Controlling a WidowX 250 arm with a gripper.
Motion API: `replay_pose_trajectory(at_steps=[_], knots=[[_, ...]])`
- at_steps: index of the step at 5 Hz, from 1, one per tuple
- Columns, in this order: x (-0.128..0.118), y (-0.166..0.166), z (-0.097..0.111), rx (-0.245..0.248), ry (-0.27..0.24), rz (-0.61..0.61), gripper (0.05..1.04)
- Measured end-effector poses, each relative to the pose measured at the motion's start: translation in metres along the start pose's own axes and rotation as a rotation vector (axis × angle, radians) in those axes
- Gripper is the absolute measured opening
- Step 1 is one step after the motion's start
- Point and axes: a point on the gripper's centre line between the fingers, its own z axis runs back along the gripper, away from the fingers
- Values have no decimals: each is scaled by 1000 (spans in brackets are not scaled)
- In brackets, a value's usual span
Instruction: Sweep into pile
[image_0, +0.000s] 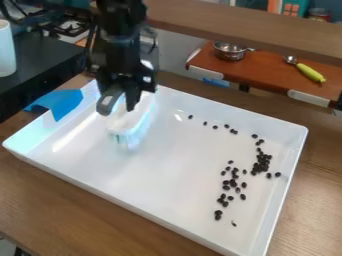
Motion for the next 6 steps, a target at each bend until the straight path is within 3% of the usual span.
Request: replay_pose_trajectory(at_steps=[1,2,6], knots=[[1,-5,-19,46,21,10,498],[17,-13,-23,61,29,14,498],[9,-78,-18,12,64,-107,498]])
